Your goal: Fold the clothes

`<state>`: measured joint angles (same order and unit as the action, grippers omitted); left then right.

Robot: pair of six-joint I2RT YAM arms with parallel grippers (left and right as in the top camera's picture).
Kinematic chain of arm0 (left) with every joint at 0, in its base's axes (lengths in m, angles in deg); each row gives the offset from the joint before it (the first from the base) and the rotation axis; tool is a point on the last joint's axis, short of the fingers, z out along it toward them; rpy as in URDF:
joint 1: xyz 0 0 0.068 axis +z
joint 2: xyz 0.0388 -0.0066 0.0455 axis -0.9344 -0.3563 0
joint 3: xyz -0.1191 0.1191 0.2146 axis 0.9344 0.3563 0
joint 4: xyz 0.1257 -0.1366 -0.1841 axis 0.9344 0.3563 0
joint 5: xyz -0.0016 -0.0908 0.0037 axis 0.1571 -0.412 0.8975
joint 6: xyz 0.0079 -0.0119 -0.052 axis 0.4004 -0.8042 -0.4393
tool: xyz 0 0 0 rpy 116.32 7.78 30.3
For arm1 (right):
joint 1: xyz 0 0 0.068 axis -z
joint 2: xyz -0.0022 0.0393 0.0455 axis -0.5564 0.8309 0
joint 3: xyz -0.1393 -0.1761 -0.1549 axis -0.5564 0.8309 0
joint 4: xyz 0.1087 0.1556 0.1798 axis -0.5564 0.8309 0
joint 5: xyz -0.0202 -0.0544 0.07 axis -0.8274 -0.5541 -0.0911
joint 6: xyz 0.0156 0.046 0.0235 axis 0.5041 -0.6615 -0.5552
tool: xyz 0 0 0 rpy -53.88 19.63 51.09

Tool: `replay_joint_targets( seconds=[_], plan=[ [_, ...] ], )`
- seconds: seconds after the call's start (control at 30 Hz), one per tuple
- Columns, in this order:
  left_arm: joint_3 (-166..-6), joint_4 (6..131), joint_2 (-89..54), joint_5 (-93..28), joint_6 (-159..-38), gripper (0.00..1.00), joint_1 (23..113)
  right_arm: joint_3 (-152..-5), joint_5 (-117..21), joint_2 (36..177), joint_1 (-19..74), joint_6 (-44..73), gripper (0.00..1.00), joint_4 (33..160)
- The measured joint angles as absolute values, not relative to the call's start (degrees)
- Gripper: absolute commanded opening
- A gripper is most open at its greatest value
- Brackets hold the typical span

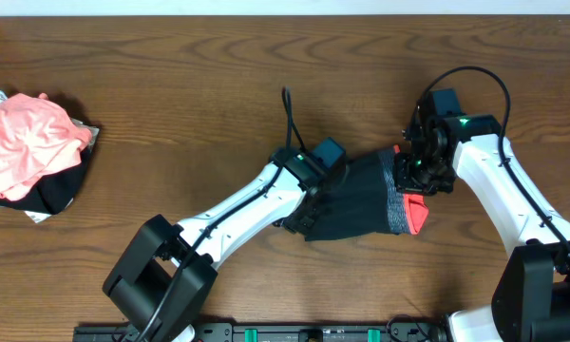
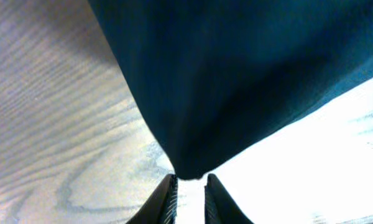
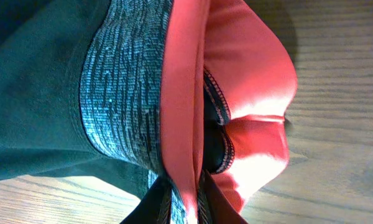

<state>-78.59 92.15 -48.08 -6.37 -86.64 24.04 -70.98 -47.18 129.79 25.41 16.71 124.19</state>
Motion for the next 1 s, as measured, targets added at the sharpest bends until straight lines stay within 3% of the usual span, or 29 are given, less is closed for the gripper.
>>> replay_joint_targets(
  seconds=[0.07,0.43,0.7,0.73,0.83,1.0],
  plan=[
    [-78.59,92.81,-48.08,-6.35,-86.45,0.3,24.04,-70.98,-47.36,129.79,25.41,16.71,0.13,124.21],
    [-78.59,88.85,-47.86,-0.1,-86.77,0.3,24.02,-70.98,-48.04,129.79,25.41,16.71,0.13,124.17],
    [-78.67,78.4,-42.99,8.8,-86.77,0.3,24.22,-70.98,-48.04,129.79,25.41,16.71,0.12,123.75],
    [-78.7,77.2,-42.66,9.3,-86.8,0.3,24.28,-70.96,-48.06,129.79,25.41,16.71,0.14,123.42],
    [-78.7,75.56,-42.57,10.29,-87.01,0.31,24.42,-70.94,-48.17,129.79,25.41,16.99,0.31,120.87],
    [-78.7,75.19,-42.6,9.48,-89.55,0.31,24.44,-70.88,-46.46,129.79,25.43,20.07,0.24,111.55]
  ],
)
